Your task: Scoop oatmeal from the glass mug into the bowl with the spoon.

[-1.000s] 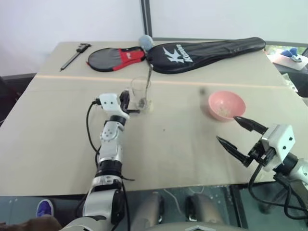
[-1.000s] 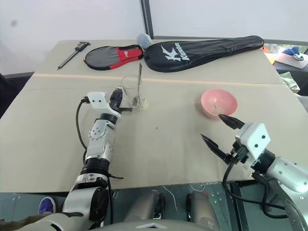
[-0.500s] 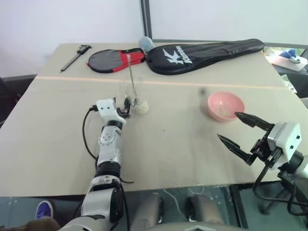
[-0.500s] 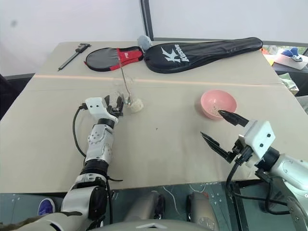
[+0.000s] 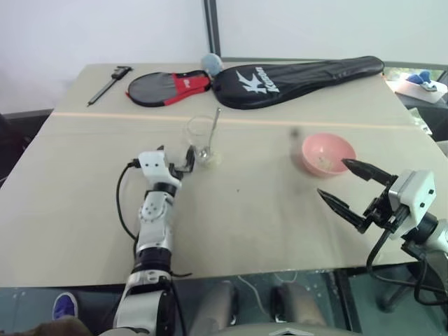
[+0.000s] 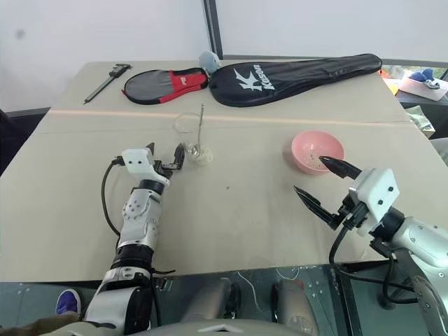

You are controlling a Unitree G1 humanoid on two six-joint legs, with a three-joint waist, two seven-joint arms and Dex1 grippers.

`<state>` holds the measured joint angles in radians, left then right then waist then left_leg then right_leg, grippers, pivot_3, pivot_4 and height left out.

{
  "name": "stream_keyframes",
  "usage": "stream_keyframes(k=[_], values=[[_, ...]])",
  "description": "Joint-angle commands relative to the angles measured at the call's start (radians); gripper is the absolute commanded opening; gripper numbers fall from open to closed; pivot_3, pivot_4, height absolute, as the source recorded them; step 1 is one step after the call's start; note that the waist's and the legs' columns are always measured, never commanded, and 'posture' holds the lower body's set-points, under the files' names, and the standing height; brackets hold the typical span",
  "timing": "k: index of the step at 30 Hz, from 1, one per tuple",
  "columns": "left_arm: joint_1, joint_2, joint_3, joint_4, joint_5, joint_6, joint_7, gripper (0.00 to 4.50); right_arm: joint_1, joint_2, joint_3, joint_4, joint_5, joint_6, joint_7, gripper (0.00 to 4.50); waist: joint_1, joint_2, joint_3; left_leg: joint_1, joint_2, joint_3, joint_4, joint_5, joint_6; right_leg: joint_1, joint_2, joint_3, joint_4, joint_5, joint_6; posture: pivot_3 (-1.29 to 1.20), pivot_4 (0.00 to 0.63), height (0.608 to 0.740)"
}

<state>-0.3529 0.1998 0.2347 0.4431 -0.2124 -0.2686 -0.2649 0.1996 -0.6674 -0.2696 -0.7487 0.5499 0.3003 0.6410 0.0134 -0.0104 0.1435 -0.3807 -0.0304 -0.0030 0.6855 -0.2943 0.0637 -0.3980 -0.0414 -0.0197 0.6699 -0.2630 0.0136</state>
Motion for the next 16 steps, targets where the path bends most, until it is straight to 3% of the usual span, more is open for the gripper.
stream_keyframes(k=[1,7,8,11,16], values=[[0.079,0.033,0.001,-0.150,-0.050,0.092,-0.045,4.47,0.044,-0.003,-0.006,-0.024,-0.035,-0.013,0.004,3.95,0.000,0.000,0.000,0.000,0.000,0.000,0.000,0.000,0.000,0.000,0.000,0.000,0.000,0.000,0.000,0.00,0.150,0.740],[0.415,0.220,0.016,-0.591,-0.271,0.401,-0.282,4.47,0.233,-0.007,-0.140,0.089,-0.100,-0.053,0.059,3.95,0.000,0.000,0.000,-0.001,0.001,0.000,-0.002,0.000,0.000,0.000,0.000,0.000,-0.004,0.000,0.000,0.00,0.150,0.740],[0.472,0.268,0.023,-0.646,-0.293,0.435,-0.326,4.50,0.268,-0.005,-0.171,0.131,-0.124,-0.077,0.068,4.44,0.002,0.001,0.001,-0.001,0.001,0.000,-0.002,0.000,0.000,0.000,-0.001,0.000,-0.004,0.000,0.000,0.00,0.150,0.740],[0.586,0.367,0.064,-0.764,-0.373,0.534,-0.397,4.50,0.315,-0.004,-0.225,0.221,-0.157,-0.145,0.103,4.47,0.008,0.003,0.001,0.000,0.000,0.000,-0.003,-0.003,0.004,0.003,-0.002,-0.001,-0.007,-0.001,-0.001,0.00,0.150,0.740],[0.691,0.451,0.125,-0.868,-0.422,0.592,-0.471,4.50,0.276,-0.036,-0.253,0.326,-0.172,-0.190,0.142,4.47,0.003,0.005,0.001,0.001,0.000,0.000,-0.003,-0.004,0.006,0.003,-0.002,-0.001,-0.007,-0.003,-0.005,0.00,0.150,0.740]])
